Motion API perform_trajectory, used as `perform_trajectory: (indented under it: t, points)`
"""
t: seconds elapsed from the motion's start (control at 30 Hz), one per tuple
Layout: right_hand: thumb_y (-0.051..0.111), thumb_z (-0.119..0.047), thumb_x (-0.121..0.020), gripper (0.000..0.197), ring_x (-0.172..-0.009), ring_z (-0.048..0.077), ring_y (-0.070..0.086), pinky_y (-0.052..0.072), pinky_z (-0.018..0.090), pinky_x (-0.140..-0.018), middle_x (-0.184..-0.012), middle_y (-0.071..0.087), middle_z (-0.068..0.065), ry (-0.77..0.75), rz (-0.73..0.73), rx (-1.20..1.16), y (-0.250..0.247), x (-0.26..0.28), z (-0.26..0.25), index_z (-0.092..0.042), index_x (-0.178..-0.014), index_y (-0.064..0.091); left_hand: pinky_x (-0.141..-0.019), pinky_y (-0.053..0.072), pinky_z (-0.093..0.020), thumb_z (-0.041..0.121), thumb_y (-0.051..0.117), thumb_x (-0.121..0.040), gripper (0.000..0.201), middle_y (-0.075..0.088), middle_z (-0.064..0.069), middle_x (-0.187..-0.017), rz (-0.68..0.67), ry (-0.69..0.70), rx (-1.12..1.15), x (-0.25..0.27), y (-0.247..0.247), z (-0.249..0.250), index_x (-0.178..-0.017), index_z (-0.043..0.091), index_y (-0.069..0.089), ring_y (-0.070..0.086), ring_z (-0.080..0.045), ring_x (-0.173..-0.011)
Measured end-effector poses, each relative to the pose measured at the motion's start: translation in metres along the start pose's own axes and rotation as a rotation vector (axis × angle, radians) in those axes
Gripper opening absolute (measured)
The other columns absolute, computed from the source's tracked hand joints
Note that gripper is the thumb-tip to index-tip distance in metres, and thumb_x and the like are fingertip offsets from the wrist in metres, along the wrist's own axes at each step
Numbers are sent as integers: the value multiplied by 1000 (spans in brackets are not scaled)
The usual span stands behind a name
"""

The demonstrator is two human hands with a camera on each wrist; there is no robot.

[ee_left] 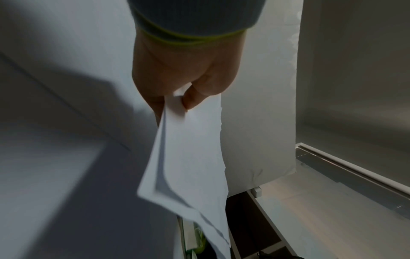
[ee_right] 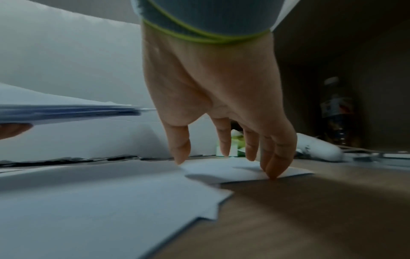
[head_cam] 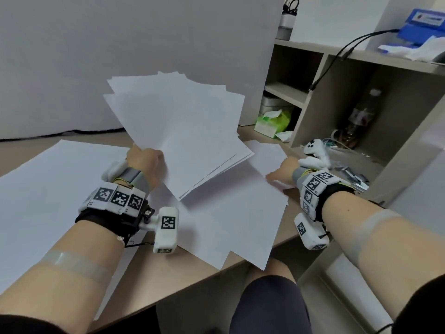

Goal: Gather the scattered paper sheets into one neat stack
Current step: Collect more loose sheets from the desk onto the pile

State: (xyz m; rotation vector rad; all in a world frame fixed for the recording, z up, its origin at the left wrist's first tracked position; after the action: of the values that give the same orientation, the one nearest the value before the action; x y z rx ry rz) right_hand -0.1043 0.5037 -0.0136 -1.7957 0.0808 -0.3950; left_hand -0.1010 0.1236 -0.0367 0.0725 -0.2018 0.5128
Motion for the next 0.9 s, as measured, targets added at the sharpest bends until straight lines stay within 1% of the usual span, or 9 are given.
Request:
perform_trajectory:
  t: [0.1,0.27,0.37,0.43,0.5,0.6,0.7,0.77,0.9]
  points:
    - [62,-46,-91,50,-67,19,55,47,29,-75,-88,63,5,95,-26,8,-6,5,17,-7,-122,58,-58,35,-23,11,68,-83,28,58,-15,-87,132,20,-63,-11,-5,-12,-108,1,62,57,-24,-90]
    - [66,-72,-75,93,-123,30,51,41,36,-99,-137,53,9,98,-89,103,-3,-14,17,-9,-140,46,-80,44,-30,9,64,-88,42,63,-10,-116,120,32,-134,-16,-8,-21,-128,0,57,60,-27,-101]
    - [75,-77,-57,116,-128,31,47,39,38,-101,-143,48,8,141,-90,85,-1,-20,18,-12,-146,39,-76,45,-26,9,67,-84,45,66,-12,-122,97,41,-112,-18,-8,-21,-127,1,58,59,-24,-99]
    - [78,-79,-48,126,-128,31,47,40,41,-104,-144,48,8,172,-88,72,0,-31,20,-13,-147,38,-79,53,-28,5,68,-80,50,68,-8,-108,19,18,22,-14,-4,-24,-129,3,57,61,-24,-94]
    - [80,-76,-48,121,-117,29,55,45,38,-96,-134,55,8,199,-105,61,1,-32,23,-10,-143,42,-85,55,-36,1,65,-81,50,65,-4,-98,-34,-3,100,-13,-1,-30,-130,6,57,64,-26,-93]
    - [82,-55,-70,80,-84,22,60,46,28,-70,-105,65,5,232,-122,-54,2,-29,27,-11,-128,50,-93,54,-47,-1,64,-75,49,69,-5,-112,-38,5,163,-12,-1,-32,-122,15,61,65,-33,-104]
    - [81,-58,-69,96,-119,29,52,39,35,-90,-136,54,10,207,-90,5,-2,-25,28,-8,-142,44,-86,55,-40,-7,59,-83,46,68,-5,-114,-50,8,209,-12,1,-33,-122,16,61,64,-32,-104]
    - [81,-60,-69,99,-126,30,48,38,36,-95,-141,50,10,205,-81,12,-2,-23,29,-8,-143,42,-80,53,-36,-8,58,-85,49,67,-7,-118,-57,13,212,-11,2,-33,-129,14,60,63,-31,-103]
    - [83,-62,-64,107,-131,31,45,37,39,-104,-145,47,10,223,-95,-7,-2,-20,31,-8,-146,39,-92,54,-46,-6,59,-86,49,67,-9,-119,-63,10,205,-10,2,-34,-130,14,59,64,-35,-107]
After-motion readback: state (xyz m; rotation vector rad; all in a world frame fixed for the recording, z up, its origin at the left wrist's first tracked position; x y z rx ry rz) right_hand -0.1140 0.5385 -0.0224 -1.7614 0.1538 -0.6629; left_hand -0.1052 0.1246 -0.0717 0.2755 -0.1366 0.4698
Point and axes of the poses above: each hand's wrist, its own x-axis away from the middle knuckle, its own y-axis out of the palm, z = x × y, the point moved 8 cm from there along -x, towards the middle knuckle
